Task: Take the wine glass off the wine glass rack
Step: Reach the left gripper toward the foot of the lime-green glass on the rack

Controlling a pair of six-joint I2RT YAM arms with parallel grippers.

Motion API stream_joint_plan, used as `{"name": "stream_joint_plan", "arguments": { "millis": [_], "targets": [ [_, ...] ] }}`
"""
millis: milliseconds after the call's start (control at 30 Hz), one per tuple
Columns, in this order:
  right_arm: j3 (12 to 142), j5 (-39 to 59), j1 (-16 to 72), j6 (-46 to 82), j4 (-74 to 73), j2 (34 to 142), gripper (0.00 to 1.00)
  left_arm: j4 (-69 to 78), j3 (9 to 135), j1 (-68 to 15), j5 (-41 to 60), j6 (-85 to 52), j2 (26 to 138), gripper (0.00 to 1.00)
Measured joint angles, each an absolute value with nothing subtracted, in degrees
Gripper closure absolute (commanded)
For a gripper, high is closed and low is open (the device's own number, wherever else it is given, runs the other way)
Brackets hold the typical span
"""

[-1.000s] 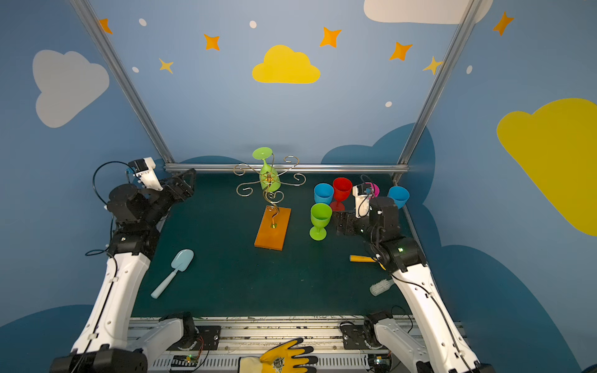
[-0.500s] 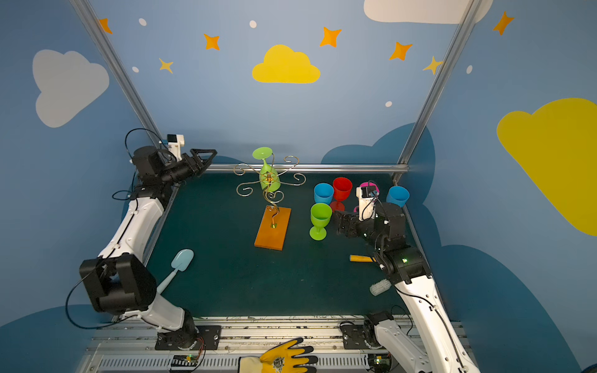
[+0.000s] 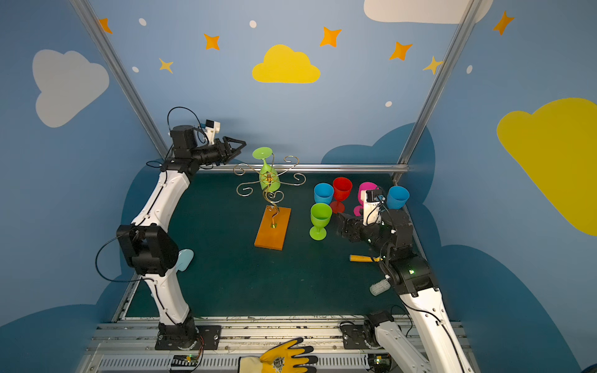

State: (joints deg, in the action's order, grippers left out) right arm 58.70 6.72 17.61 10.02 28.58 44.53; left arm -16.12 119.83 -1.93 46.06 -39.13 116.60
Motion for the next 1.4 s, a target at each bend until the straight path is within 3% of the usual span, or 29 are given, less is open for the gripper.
{"name": "stream_joint_plan", "arguments": {
  "millis": [267,567,1400],
  "targets": [
    [58.1,6.7,17.6,10.0,28.9,43.5,0.18,-25.6,131.1,-4.5,45.2,-35.6,123.1,0.36],
    [57.8,6.7,17.6,10.0,29.6,43.2,0.18,-29.6,133.5,-5.7,44.9,-33.8,124.5,0.45],
    [57.8,6.4,17.6,10.1,29.8,43.2,0.18,-37.1,140.1,-6.7,45.6,-29.7,127.8,0.81]
  ]
}}
